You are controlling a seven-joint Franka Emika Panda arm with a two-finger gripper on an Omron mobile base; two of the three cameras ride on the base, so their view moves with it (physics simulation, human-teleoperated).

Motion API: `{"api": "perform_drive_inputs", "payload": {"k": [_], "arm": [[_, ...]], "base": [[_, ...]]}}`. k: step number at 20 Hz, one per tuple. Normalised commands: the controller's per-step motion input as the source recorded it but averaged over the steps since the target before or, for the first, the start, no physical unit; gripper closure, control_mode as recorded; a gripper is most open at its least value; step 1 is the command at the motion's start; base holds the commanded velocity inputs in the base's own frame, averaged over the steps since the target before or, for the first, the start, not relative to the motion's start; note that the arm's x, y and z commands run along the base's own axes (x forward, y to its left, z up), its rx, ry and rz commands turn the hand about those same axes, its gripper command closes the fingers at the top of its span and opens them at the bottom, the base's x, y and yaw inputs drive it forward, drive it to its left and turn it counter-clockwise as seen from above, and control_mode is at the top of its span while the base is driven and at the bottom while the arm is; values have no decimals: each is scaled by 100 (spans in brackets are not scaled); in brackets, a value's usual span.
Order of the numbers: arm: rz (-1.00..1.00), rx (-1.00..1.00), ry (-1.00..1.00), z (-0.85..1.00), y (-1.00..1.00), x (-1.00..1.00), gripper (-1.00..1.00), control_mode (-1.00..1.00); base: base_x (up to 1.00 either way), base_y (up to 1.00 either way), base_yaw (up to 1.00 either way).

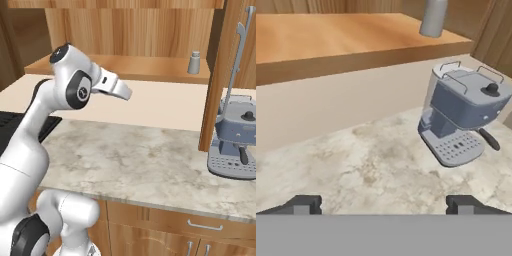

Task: Take 2 condiments from the cabinet and move them on the counter near the stove.Make sure the condiments are lined up with each other, next to each other.

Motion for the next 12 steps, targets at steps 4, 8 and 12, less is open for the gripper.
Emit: {"api": "perform_drive_inputs", "payload": {"k": [4,8,12], "arm": [[-16,0,-6,29,-69,3,-100,-100],[-15,4,-2,10,-77,15,-100,-100],[-9,7,0,0,-72,33,-100,-100]], "base": [[0,0,0],[0,0,0],[0,0,0]]}}
